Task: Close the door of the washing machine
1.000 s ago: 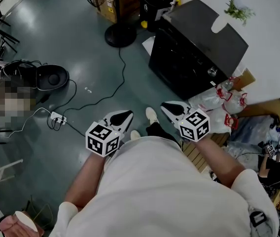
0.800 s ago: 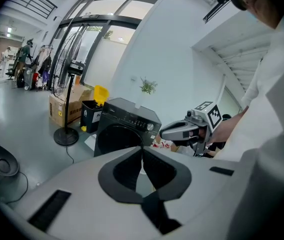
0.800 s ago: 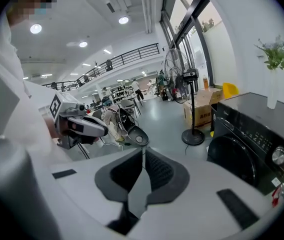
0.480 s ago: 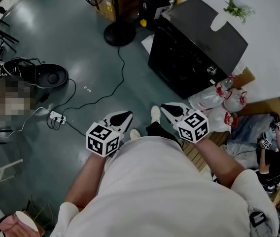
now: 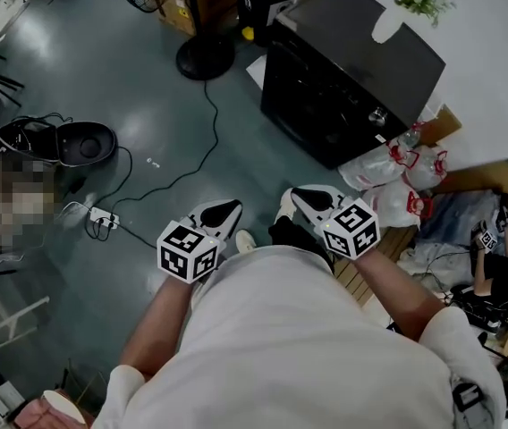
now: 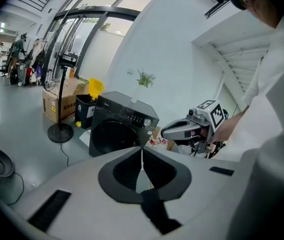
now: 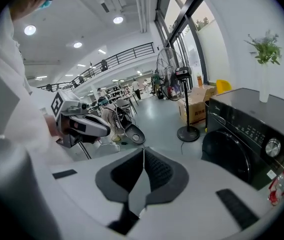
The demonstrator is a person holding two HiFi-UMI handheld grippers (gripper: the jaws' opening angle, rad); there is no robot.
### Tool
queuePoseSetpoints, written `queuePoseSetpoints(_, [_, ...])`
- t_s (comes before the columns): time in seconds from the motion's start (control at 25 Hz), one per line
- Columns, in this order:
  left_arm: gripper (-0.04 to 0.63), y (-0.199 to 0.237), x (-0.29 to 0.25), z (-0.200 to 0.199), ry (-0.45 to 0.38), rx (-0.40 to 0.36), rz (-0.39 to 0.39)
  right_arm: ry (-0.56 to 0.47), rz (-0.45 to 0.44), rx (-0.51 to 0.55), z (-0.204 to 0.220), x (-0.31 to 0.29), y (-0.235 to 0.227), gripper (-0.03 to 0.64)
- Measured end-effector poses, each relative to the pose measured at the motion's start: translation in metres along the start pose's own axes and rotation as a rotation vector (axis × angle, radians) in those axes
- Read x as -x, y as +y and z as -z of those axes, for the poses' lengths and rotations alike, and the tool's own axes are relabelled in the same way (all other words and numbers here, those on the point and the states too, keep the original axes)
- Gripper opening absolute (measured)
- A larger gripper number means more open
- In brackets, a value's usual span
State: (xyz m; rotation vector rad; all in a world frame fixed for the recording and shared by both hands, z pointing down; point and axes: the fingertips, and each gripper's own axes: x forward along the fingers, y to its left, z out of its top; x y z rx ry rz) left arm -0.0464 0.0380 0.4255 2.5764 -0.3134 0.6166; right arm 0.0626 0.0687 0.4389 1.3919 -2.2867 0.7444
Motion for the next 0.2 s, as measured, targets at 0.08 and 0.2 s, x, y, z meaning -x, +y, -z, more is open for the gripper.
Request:
queuePoseSetpoints(0.08, [0.021,0.001,-0.012,-0.004,0.011,0.000,0.007,0.002,0.006,-0.012,0.001,0.001,-0.012,0.017])
queuePoseSetpoints(0.2, [0.021,0.004,-0.030,-0.009,0.028,0.007,0.012,0.007,0.007,-0.023,0.001,0.002,-0.031,0.016])
